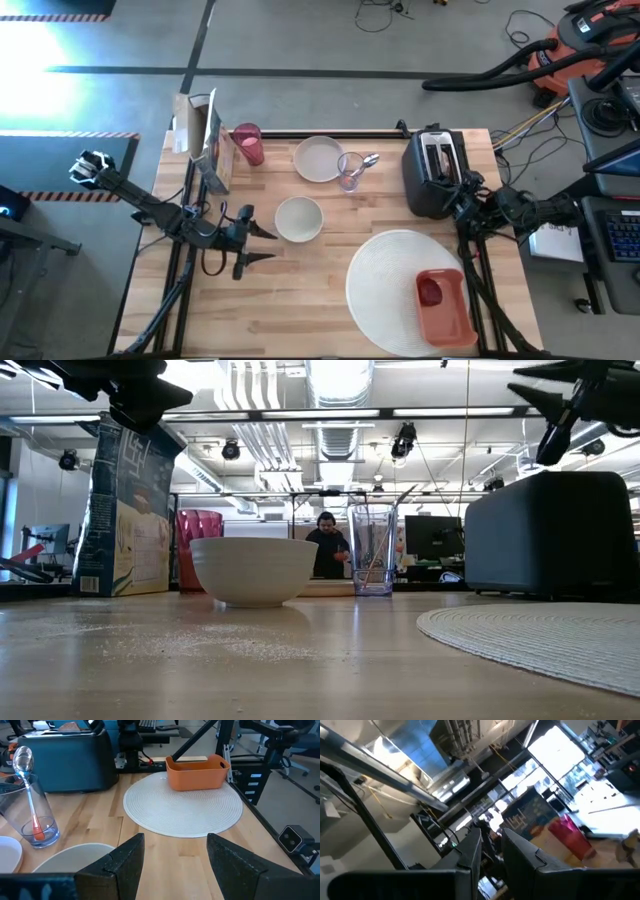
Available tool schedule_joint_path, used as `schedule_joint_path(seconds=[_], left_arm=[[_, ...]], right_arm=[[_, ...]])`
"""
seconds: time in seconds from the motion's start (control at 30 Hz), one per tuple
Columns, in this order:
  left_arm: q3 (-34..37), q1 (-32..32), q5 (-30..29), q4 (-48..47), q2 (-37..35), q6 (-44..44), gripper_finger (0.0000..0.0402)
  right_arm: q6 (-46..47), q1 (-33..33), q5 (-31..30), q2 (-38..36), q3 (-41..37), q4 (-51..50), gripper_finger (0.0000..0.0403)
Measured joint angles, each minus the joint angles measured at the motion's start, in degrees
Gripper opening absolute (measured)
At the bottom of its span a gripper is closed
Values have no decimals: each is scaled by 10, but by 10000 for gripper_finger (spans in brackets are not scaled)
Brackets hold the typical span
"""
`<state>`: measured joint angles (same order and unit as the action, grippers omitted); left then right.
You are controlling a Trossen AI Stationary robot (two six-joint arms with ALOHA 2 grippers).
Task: Arrange a breakfast setting
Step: Move the tablemat to the center of the table
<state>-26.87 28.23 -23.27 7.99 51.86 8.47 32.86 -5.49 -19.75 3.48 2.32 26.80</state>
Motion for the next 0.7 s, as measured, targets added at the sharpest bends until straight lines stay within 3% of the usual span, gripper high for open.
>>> schedule_joint_path(seconds=[0.27,0.47,0.7], left_arm=[[0,0,0,-2,0,0,199],[0,-2,-2,-6,-2,0,199],[0,-2,-2,-22,-8,7,199]], right_arm=[[-99,0,55,26,40,6,68],[-70,0,62,108,106,-21,68],[-23,0,65,264,246,-234,70]])
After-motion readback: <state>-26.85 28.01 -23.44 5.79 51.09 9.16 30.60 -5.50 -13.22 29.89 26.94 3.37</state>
